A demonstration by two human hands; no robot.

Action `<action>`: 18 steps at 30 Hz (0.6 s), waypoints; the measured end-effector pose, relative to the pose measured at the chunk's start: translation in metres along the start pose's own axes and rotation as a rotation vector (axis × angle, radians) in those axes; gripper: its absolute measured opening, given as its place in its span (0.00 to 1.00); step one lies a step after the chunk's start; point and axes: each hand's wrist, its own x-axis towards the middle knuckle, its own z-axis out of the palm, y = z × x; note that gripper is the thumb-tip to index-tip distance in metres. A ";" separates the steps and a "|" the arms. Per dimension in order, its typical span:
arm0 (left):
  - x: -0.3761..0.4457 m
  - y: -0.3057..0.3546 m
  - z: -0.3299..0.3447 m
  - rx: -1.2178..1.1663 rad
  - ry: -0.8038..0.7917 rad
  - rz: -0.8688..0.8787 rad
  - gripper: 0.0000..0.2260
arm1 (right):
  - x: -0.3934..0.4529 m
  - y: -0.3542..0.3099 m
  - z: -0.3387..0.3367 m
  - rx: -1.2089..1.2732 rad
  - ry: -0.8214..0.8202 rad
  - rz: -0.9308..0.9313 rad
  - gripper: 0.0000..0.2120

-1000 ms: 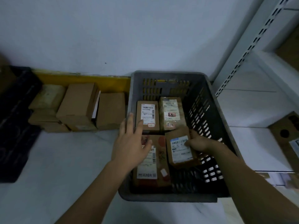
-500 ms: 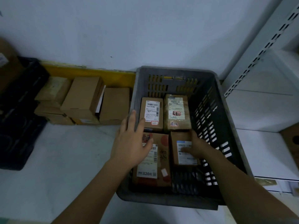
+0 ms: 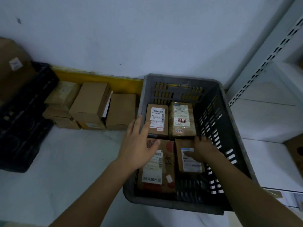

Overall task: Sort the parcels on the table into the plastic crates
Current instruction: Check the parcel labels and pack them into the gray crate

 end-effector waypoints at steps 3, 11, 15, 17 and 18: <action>0.003 -0.015 -0.011 -0.065 0.060 -0.030 0.35 | -0.007 -0.012 -0.028 0.041 0.163 0.027 0.43; 0.015 -0.115 -0.035 0.091 0.078 -0.198 0.38 | -0.044 -0.124 -0.078 0.249 0.682 -0.109 0.43; 0.024 -0.166 -0.055 0.187 0.012 -0.192 0.35 | -0.072 -0.215 -0.109 0.265 0.715 -0.186 0.40; 0.031 -0.188 -0.066 0.220 -0.020 -0.171 0.33 | -0.074 -0.257 -0.112 0.263 0.753 -0.235 0.39; 0.036 -0.198 -0.071 0.234 -0.038 -0.157 0.33 | -0.072 -0.277 -0.111 0.265 0.743 -0.247 0.39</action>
